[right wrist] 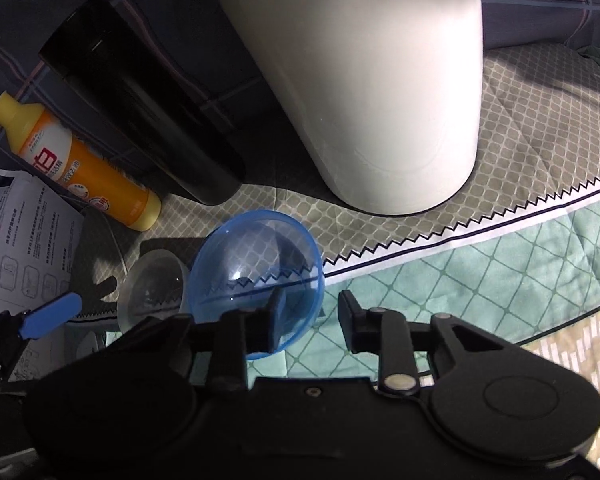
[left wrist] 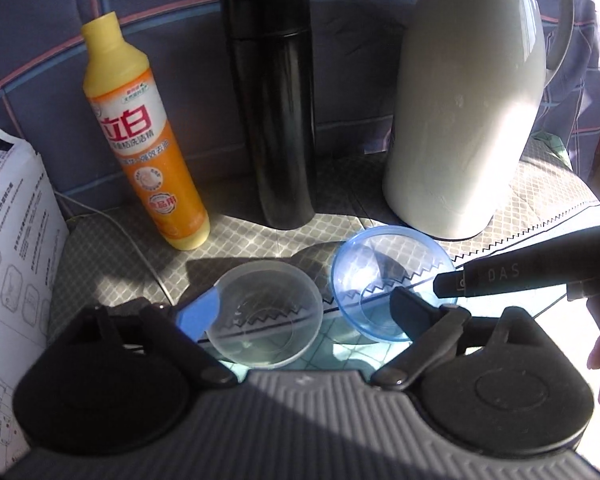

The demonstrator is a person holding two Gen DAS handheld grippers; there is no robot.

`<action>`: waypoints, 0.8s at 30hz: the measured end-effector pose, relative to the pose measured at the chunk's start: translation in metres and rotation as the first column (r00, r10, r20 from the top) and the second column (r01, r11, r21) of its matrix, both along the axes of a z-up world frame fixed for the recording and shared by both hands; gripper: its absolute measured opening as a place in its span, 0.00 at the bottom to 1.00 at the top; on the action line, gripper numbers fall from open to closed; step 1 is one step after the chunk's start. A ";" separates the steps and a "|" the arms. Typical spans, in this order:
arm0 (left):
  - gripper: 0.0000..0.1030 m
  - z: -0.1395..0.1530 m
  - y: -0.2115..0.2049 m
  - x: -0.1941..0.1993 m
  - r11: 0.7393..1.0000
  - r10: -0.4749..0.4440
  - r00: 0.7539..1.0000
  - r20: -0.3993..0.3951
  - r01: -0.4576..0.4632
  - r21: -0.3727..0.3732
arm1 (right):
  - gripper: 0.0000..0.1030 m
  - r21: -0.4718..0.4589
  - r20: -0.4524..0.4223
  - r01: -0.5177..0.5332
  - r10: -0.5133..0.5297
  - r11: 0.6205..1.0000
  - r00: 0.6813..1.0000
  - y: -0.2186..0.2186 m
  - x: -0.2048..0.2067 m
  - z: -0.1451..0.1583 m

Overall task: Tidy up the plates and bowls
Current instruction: 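Close the right tool on the blue bowl rim while the left tool grips its opposite rim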

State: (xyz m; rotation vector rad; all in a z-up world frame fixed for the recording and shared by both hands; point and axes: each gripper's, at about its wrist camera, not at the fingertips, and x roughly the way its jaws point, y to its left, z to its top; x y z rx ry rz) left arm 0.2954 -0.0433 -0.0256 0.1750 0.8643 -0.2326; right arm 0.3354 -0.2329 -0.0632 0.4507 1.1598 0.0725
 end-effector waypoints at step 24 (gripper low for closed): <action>0.21 -0.042 -0.067 0.010 0.992 -0.122 0.983 -0.134 0.125 0.018 | 0.03 -0.031 -0.012 0.011 -0.011 0.999 1.000 -0.051 -0.010 -0.022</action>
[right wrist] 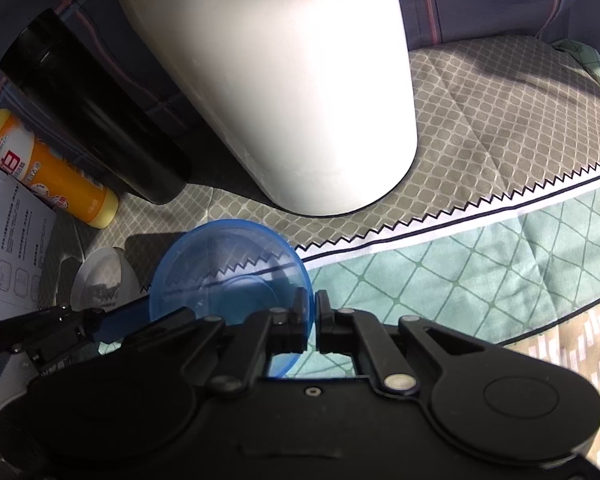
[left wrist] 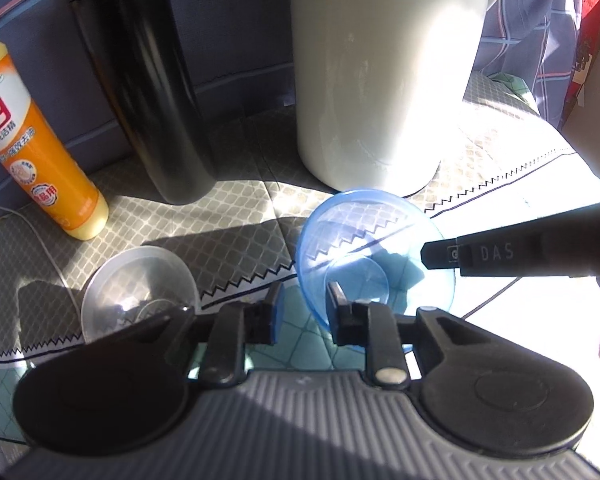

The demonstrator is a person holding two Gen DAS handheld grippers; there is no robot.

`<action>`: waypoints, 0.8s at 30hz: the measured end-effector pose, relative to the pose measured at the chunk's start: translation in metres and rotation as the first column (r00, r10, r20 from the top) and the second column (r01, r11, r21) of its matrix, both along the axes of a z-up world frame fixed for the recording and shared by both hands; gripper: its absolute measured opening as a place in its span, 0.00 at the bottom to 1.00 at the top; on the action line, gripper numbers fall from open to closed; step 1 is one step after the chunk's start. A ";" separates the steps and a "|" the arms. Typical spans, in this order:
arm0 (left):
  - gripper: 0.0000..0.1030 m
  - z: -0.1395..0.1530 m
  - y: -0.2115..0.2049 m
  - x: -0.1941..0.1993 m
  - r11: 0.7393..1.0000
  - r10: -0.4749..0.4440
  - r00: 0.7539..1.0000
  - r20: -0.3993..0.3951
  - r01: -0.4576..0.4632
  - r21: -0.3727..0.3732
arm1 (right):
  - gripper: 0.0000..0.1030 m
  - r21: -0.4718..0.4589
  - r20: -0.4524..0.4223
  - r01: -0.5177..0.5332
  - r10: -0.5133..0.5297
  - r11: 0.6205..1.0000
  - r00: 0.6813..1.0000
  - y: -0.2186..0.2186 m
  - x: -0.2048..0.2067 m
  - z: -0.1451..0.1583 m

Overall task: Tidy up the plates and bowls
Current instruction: 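Close the right tool on the blue bowl rim while the left tool grips its opposite rim, then carry the blue bowl with both tools and lower it into the yellow bowl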

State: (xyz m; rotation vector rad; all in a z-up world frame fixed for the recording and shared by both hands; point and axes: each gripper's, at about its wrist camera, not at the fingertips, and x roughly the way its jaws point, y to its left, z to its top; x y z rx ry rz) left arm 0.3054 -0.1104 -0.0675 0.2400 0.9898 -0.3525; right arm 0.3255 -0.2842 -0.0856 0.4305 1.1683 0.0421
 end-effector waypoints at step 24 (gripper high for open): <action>0.12 0.048 0.008 -0.098 0.998 -0.023 0.999 -0.022 0.022 -0.053 | 0.04 0.005 0.026 -0.050 0.050 0.999 0.998 0.007 -0.100 0.063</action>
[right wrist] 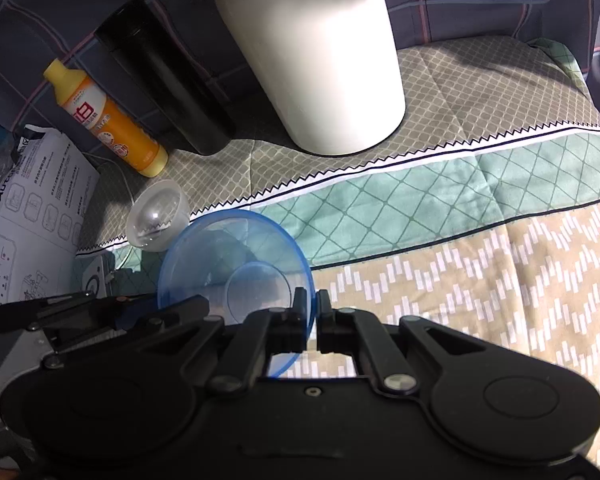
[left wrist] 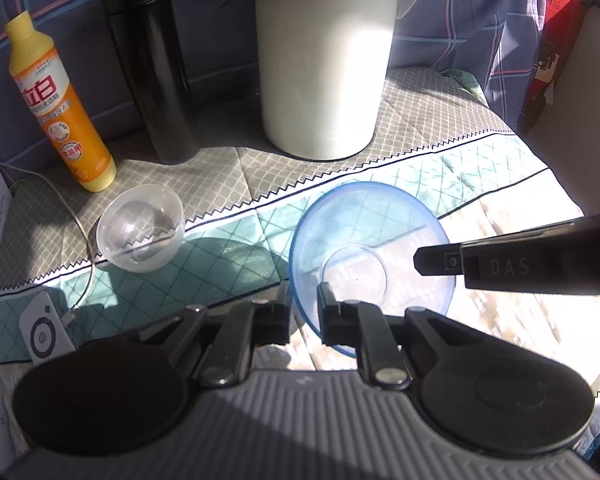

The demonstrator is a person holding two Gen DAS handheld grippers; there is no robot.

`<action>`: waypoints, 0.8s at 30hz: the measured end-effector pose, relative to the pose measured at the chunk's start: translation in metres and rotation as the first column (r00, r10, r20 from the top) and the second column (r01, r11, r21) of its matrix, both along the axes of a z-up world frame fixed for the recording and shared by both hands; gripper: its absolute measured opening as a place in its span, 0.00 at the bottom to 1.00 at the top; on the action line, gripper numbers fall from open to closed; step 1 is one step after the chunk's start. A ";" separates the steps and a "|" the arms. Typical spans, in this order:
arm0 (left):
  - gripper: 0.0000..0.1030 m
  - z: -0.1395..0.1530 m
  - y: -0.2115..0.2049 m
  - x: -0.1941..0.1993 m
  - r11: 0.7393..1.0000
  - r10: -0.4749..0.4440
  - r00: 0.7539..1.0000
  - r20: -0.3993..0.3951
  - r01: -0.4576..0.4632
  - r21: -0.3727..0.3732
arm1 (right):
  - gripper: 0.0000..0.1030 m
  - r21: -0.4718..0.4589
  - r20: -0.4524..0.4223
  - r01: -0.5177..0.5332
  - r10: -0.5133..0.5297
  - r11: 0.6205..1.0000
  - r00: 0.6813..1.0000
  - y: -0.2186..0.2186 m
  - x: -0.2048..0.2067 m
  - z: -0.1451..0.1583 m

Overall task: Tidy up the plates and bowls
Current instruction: 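Carry the blue bowl with both tools and lower it into the yellow bowl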

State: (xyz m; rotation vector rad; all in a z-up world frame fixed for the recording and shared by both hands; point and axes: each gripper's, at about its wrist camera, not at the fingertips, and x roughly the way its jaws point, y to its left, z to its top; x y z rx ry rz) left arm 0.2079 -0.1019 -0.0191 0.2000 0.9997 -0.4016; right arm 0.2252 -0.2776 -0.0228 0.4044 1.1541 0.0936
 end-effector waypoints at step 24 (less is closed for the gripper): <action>0.14 0.026 -0.013 -0.161 0.990 -0.136 0.990 -0.034 0.137 0.026 | 0.05 -0.041 -0.038 -0.081 0.080 0.996 0.996 -0.013 -0.153 0.046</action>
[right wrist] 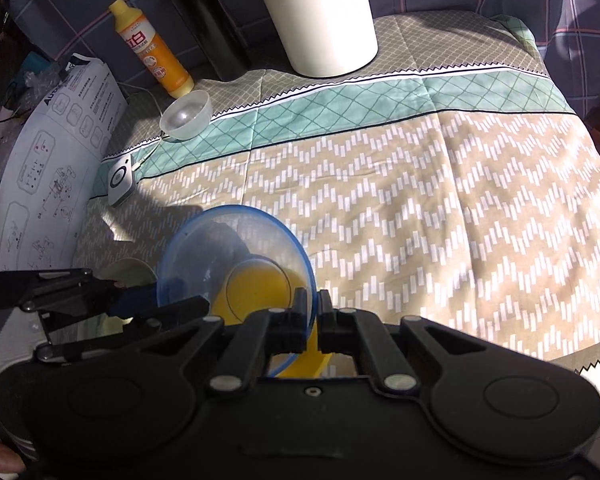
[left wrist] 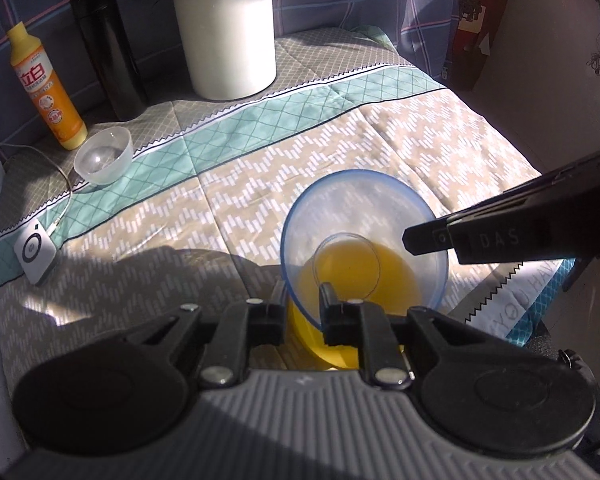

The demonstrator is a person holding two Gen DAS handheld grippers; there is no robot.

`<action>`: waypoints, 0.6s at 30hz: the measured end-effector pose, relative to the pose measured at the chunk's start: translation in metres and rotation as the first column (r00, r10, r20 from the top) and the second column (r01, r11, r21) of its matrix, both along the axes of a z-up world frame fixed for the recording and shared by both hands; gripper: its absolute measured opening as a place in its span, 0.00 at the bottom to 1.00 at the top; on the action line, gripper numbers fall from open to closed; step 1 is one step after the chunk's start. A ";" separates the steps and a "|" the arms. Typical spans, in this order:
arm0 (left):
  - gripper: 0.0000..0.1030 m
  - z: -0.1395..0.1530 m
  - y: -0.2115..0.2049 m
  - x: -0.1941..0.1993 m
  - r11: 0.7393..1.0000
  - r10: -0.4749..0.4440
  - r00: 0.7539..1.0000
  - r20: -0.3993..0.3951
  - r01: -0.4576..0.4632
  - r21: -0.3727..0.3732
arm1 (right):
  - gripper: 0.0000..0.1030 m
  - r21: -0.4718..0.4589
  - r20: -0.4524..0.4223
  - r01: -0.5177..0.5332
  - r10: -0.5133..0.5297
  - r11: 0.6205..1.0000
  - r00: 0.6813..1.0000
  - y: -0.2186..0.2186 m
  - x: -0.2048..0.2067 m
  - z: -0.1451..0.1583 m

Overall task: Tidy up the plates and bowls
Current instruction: 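Carry the blue bowl with both tools and lower it into the yellow bowl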

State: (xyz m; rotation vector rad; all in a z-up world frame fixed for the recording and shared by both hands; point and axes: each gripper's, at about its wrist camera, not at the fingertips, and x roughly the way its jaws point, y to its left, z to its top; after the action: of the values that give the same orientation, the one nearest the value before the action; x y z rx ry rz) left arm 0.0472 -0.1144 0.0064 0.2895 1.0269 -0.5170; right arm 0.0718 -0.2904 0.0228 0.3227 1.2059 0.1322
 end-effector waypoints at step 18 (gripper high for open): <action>0.19 -0.029 -0.007 0.002 0.998 -0.017 0.999 -0.049 0.020 0.065 | 0.07 -0.035 -0.061 -0.034 0.031 0.999 0.998 0.006 0.001 -0.022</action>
State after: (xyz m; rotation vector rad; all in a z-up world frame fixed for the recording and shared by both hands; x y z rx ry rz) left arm 0.0487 -0.1217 -0.0229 0.3457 1.0908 -0.5097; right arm 0.0726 -0.2848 0.0009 0.2775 1.2719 0.1298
